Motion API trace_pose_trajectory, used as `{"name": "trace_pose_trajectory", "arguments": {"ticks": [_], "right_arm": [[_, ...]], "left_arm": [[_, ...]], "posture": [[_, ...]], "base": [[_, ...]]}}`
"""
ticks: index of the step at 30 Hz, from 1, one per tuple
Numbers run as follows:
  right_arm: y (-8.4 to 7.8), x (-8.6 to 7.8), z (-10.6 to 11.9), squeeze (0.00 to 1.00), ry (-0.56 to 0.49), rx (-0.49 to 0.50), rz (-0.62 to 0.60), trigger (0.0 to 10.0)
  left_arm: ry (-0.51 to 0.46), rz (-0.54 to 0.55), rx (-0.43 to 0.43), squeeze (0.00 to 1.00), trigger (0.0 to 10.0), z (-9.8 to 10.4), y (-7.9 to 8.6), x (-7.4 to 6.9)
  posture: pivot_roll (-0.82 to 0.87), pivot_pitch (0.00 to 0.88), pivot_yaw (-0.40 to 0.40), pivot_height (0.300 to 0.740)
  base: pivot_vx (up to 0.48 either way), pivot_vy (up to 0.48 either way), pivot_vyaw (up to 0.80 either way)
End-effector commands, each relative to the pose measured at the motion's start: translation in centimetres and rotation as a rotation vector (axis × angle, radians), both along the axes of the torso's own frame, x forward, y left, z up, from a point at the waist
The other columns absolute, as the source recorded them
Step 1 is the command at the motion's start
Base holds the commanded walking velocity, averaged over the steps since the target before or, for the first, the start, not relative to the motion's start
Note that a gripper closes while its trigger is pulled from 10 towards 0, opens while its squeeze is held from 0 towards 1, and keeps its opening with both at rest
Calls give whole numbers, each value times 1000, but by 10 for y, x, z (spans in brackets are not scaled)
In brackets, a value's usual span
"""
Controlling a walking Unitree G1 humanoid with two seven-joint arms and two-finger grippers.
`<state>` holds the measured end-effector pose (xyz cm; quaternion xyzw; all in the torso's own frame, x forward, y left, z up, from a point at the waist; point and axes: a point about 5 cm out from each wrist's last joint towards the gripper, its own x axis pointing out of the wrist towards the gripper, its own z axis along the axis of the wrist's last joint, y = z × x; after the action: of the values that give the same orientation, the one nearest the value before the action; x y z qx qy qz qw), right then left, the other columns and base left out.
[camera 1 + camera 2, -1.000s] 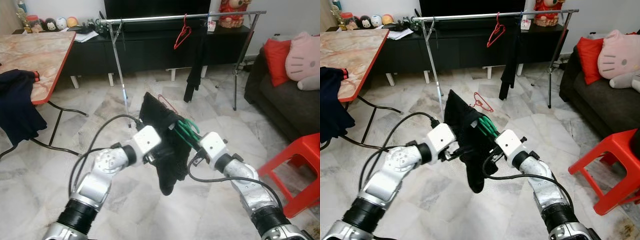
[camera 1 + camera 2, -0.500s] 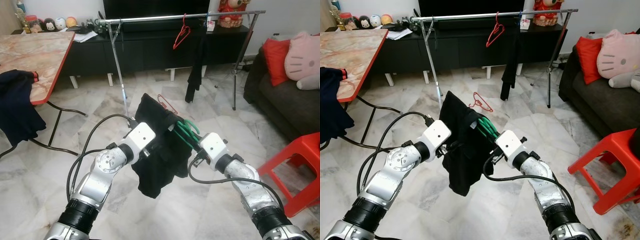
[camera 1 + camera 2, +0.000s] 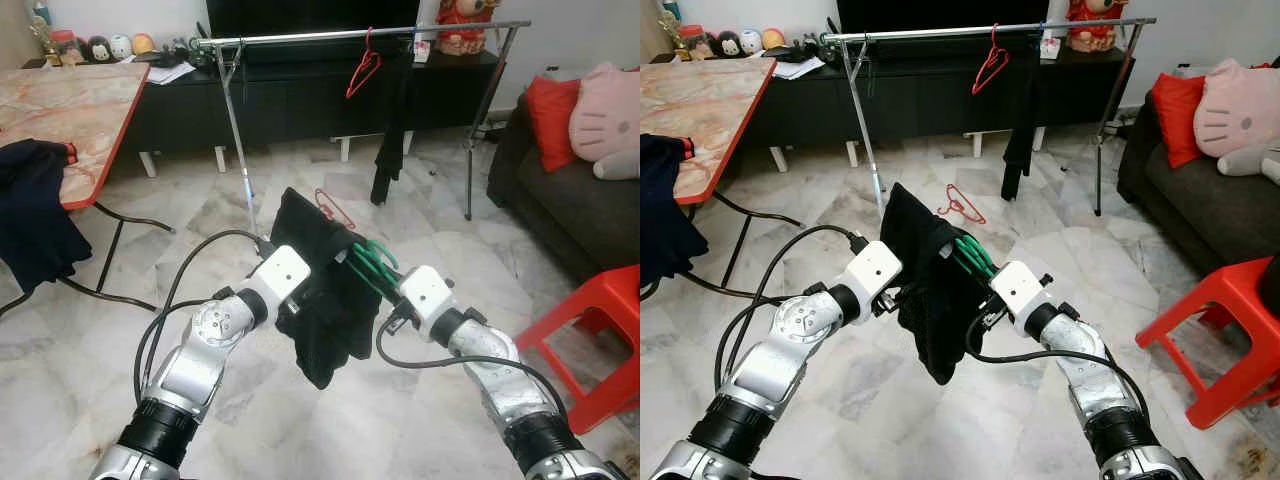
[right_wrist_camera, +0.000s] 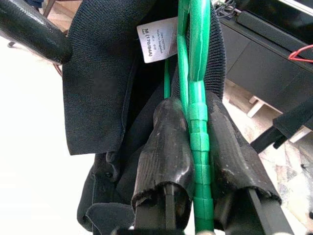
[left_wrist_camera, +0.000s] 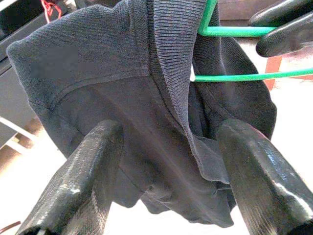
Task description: Hang hanger
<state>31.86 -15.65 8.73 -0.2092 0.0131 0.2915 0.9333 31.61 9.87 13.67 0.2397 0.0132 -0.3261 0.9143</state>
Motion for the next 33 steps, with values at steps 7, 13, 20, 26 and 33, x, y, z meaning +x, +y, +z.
{"name": "trace_pose_trajectory", "arguments": {"ticks": [7, 13, 20, 26, 33], "right_arm": [[4, 4, 16, 0, -75, 32, 15, 0], [4, 4, 16, 0, -75, 32, 15, 0], [11, 0, 14, 0, -60, 33, 63, 0], [13, -1, 13, 0, -53, 33, 84, 0], [13, -1, 13, 0, -52, 33, 86, 0]], "left_arm": [[0, 6, -4, 0, 10000, 4, 0, 3], [0, 6, -4, 0, 10000, 4, 0, 3], [26, -16, -16, 0, 10000, 2, -5, 3], [34, -27, -26, 0, 10000, 4, -8, 3], [47, -34, -25, 0, 10000, 3, -8, 2]], "posture": [[-55, 0, -41, 740], [-55, 0, -41, 740], [-52, 0, -40, 740], [-54, 0, -41, 740], [-54, 0, -41, 740]], "base": [[0, 0, 0], [0, 0, 0], [0, 0, 0], [0, 0, 0], [0, 0, 0]]}}
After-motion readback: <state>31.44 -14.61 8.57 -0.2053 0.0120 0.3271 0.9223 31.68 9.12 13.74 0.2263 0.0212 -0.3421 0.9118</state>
